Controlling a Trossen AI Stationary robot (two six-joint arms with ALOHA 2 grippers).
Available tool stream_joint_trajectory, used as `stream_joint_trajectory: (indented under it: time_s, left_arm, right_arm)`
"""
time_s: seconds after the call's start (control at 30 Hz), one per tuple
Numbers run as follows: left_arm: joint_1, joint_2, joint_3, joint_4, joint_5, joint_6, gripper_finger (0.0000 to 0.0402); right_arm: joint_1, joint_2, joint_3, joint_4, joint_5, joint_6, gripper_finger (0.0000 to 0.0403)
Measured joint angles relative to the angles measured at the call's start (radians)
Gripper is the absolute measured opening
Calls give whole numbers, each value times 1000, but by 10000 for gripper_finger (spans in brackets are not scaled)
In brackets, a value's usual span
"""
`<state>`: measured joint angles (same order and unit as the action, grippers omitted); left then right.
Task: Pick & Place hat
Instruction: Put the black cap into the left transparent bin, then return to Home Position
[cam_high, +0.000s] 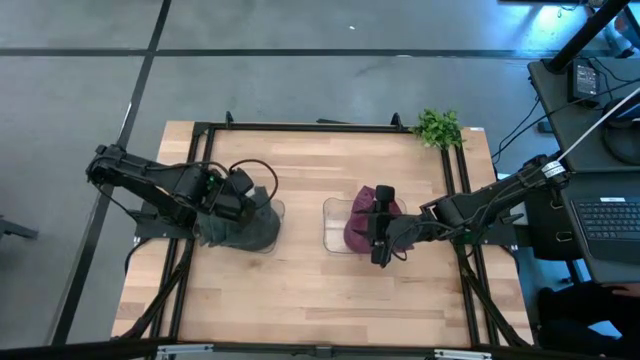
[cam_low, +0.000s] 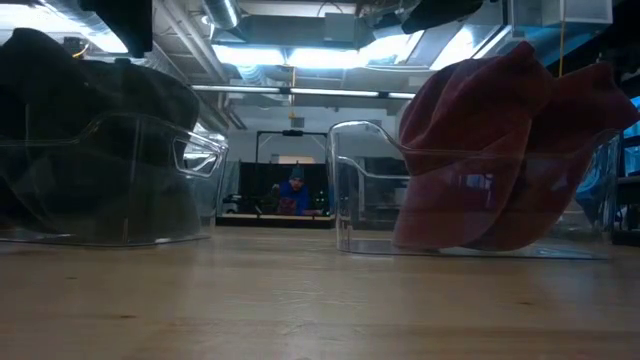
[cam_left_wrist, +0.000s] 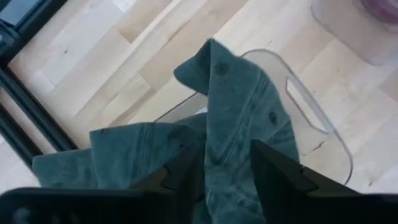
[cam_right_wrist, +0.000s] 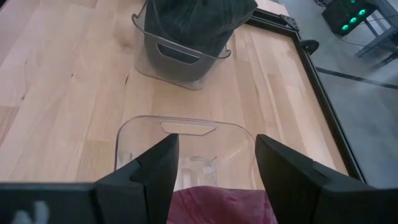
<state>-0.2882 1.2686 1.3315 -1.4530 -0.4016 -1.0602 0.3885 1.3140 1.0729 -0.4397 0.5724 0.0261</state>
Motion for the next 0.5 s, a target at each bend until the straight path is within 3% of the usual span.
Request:
stream_joint_trajectory:
  time_s: [0.17,0.5]
  left_arm:
    - [0,-9,0,-46,-29,0,175]
    - [-35,-201,0,-68,-370,110,186]
  right_arm:
    - [0,0,0,0,0,0,211]
    - [0,0,0,-17,2,-1,211]
